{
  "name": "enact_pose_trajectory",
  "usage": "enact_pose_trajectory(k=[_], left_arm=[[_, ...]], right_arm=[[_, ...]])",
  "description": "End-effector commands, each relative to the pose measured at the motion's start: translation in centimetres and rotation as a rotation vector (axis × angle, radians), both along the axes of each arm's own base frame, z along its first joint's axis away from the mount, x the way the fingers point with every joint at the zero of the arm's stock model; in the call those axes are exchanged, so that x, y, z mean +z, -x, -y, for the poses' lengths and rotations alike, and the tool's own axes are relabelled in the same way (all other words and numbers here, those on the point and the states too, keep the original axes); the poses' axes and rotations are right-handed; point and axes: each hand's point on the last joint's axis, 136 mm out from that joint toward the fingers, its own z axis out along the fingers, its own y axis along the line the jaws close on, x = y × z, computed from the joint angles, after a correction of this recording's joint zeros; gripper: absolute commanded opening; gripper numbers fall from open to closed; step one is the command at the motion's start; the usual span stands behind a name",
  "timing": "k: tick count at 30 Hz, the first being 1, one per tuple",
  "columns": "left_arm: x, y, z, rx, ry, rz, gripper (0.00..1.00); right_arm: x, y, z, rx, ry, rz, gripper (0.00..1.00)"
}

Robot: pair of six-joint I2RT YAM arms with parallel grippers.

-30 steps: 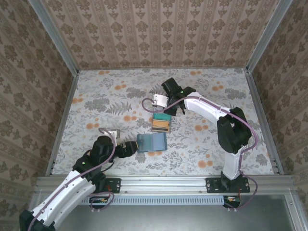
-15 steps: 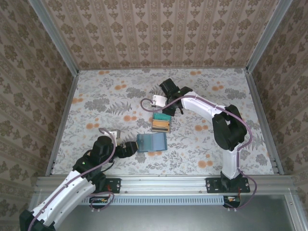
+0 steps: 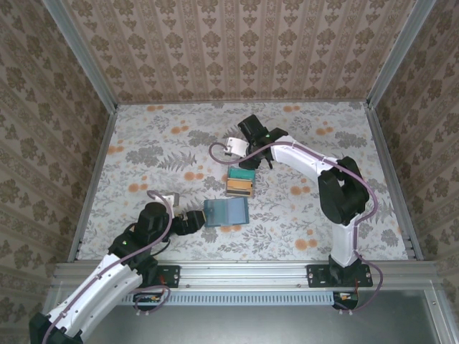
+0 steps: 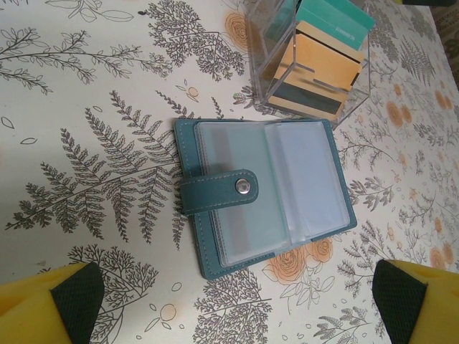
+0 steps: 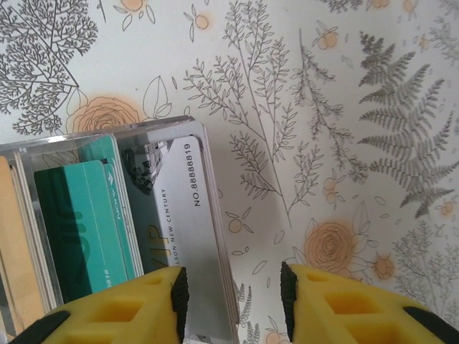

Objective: Take the credit cards out of the card holder

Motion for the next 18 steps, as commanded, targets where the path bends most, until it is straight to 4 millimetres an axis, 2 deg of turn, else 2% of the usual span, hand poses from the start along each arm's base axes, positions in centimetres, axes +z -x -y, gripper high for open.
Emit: enact_pose_trajectory(k=[1, 4, 6, 9, 14, 18], left_arm=[[0.1, 0.1, 0.1, -0.017, 0.005, 0.012, 1.0], [0.2, 0.2, 0.2, -0.02, 0.008, 0.009, 1.0], [0.3, 0.2, 0.2, -0.019, 0.012, 0.008, 1.0], [0.4, 0.1, 0.3, -0.015, 0.022, 0.005, 1.0], [0.4, 0.1, 0.6, -0.015, 0.041, -0.013, 1.0], [0.2, -0.1, 1.3, -0.017, 0.062, -0.047, 0.9]], right_arm=[[2.5, 0.0, 0.3, -0.028, -0.049, 0.045, 0.44], [3.1, 0.4, 0.6, -0.061, -0.071, 0.047, 0.45], [4.5, 0.1, 0.4, -0.102, -0.136, 0.087, 0.46], [6.4, 1.2, 0.3, -0.164, -0.258, 0.099, 0.45], [8.8, 4.2, 0.1, -0.307, -0.537, 0.034, 0.37], [8.5, 7.2, -0.3, -0.431, -0.724, -0.095, 0.32]])
